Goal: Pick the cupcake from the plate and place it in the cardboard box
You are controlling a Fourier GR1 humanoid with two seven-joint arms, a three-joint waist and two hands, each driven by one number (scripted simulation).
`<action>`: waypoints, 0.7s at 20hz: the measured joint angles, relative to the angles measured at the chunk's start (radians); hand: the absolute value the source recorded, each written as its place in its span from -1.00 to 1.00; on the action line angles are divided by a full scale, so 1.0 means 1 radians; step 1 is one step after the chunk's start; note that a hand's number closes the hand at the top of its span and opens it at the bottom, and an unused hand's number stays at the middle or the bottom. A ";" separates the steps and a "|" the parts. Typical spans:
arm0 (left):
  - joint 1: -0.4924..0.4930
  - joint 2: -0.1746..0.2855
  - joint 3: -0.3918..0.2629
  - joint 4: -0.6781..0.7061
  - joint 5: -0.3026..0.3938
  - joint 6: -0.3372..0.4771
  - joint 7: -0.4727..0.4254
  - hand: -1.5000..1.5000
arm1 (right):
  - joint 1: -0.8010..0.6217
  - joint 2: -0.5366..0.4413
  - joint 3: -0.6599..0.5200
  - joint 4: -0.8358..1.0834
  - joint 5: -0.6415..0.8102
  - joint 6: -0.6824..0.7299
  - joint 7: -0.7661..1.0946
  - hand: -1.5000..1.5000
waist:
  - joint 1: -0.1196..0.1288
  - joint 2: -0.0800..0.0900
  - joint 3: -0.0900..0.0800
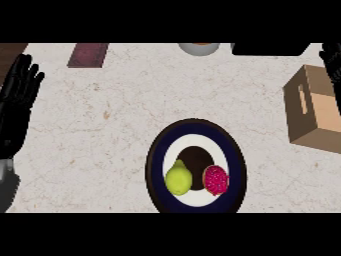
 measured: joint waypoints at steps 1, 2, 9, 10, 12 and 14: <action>0.014 0.000 -0.003 -0.004 -0.005 -0.009 -0.010 0.00 | 0.014 0.002 -0.002 -0.042 0.009 -0.022 0.021 -1.00 | -0.004 0.002 0.002; 0.019 0.008 -0.003 0.000 -0.011 -0.021 -0.021 0.00 | 0.027 0.011 -0.001 -0.090 0.024 -0.062 0.049 -1.00 | -0.013 0.002 0.002; 0.062 0.075 -0.065 0.019 -0.085 -0.098 -0.055 0.00 | 0.174 -0.035 -0.012 -0.319 0.184 -0.271 0.244 -1.00 | -0.134 -0.019 -0.003; 0.071 0.076 -0.076 0.017 -0.092 -0.105 -0.059 0.00 | 0.218 -0.036 -0.002 -0.358 0.214 -0.297 0.271 -1.00 | -0.139 -0.020 -0.003; 0.086 0.086 -0.085 0.018 -0.095 -0.126 -0.075 0.00 | 0.303 -0.036 0.029 -0.450 0.284 -0.343 0.317 -1.00 | -0.139 -0.019 -0.002; 0.095 0.090 -0.094 0.026 -0.100 -0.143 -0.093 0.00 | 0.384 -0.053 0.069 -0.547 0.367 -0.366 0.356 -1.00 | -0.134 -0.016 -0.002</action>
